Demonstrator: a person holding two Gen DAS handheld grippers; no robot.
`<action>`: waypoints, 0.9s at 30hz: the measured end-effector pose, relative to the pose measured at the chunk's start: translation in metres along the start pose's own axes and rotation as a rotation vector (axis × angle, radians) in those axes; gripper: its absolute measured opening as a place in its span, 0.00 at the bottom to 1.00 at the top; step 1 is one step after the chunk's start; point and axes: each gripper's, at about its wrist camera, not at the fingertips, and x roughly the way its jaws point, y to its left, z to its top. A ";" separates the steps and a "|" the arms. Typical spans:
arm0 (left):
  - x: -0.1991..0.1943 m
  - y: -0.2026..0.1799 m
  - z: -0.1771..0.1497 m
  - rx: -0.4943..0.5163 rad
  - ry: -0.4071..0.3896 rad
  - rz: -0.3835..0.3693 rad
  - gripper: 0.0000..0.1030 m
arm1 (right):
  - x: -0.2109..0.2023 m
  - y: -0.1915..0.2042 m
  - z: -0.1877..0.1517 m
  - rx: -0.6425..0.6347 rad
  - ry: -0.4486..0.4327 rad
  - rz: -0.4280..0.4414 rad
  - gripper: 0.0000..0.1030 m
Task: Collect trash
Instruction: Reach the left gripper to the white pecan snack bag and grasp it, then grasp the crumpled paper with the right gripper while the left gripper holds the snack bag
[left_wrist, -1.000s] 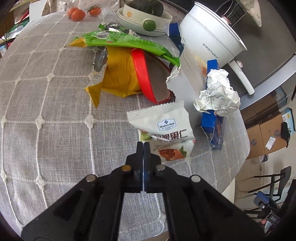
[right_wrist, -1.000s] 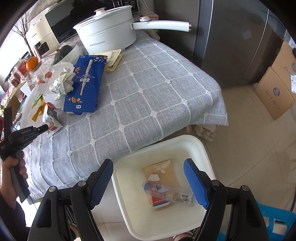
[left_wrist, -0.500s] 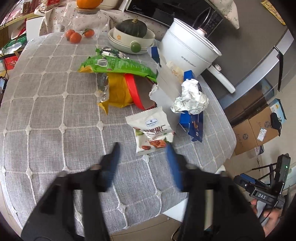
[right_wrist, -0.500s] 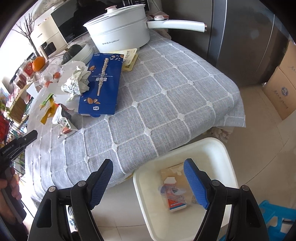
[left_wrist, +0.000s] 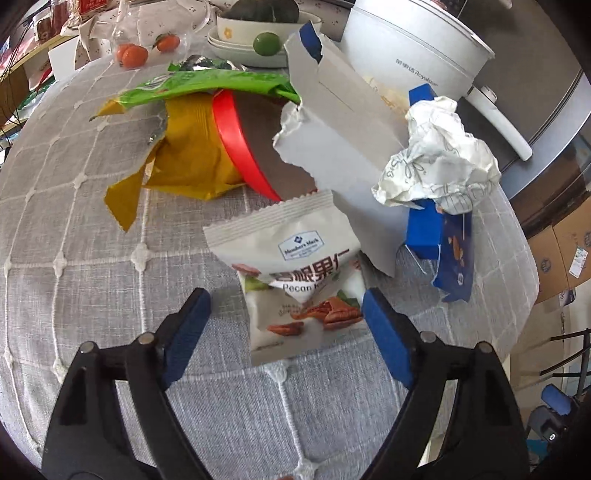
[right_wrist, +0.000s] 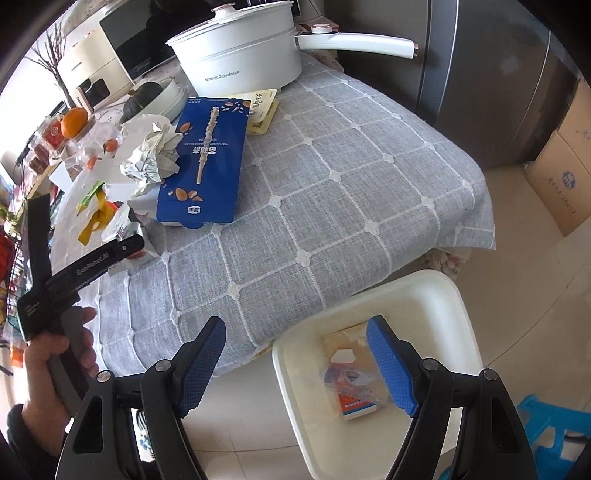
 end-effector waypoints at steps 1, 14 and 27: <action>0.001 0.000 0.001 0.007 -0.008 0.010 0.78 | -0.001 -0.002 0.001 0.000 -0.002 0.001 0.78; -0.055 0.034 -0.004 0.059 -0.052 -0.057 0.21 | -0.007 0.003 0.000 -0.020 -0.024 0.012 0.78; -0.125 0.084 -0.010 0.033 -0.105 -0.117 0.20 | 0.040 0.093 0.027 -0.129 -0.037 0.177 0.78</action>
